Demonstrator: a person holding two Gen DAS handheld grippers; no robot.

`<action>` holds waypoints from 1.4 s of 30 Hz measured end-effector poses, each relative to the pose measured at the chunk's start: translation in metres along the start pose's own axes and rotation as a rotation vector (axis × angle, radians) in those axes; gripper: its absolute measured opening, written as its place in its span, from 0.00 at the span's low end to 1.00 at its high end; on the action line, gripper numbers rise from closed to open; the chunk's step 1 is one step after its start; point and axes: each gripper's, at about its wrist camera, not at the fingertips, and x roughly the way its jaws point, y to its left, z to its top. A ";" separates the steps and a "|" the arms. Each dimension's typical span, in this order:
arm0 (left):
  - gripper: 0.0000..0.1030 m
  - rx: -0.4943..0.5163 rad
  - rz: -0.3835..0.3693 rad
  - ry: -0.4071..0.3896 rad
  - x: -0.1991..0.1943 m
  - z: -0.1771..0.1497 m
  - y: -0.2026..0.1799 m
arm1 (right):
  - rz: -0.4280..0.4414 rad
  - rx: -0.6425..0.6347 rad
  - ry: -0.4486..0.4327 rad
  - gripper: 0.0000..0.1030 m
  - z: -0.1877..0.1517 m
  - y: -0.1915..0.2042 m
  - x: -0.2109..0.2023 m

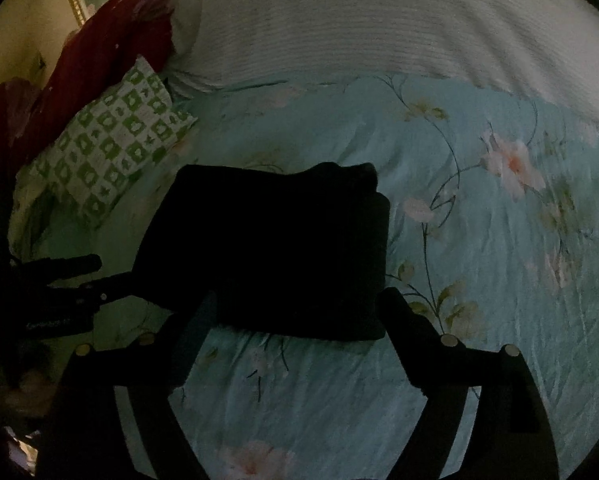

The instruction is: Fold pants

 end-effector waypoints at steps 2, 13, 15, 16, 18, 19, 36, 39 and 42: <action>0.81 0.020 0.010 -0.037 -0.005 -0.002 -0.004 | -0.006 -0.025 -0.012 0.84 -0.002 0.005 -0.002; 0.81 0.022 -0.002 -0.020 0.004 -0.010 -0.002 | -0.042 -0.092 -0.010 0.88 -0.013 0.020 0.005; 0.81 0.026 0.000 -0.024 0.004 -0.012 -0.003 | -0.046 -0.095 -0.011 0.88 -0.014 0.021 0.006; 0.81 0.028 0.001 -0.026 0.004 -0.012 -0.002 | -0.046 -0.097 -0.013 0.88 -0.015 0.022 0.006; 0.81 0.033 0.002 -0.029 0.005 -0.013 -0.001 | -0.046 -0.098 -0.017 0.88 -0.016 0.024 0.006; 0.81 0.034 0.005 -0.032 0.005 -0.014 -0.001 | -0.045 -0.100 -0.020 0.88 -0.016 0.025 0.006; 0.81 0.038 0.016 -0.040 0.005 -0.021 0.001 | -0.052 -0.119 -0.040 0.88 -0.021 0.035 0.008; 0.81 0.039 0.017 -0.040 0.005 -0.021 0.001 | -0.050 -0.117 -0.036 0.88 -0.019 0.034 0.010; 0.81 0.038 0.016 -0.040 0.005 -0.021 0.001 | -0.048 -0.115 -0.034 0.89 -0.019 0.033 0.011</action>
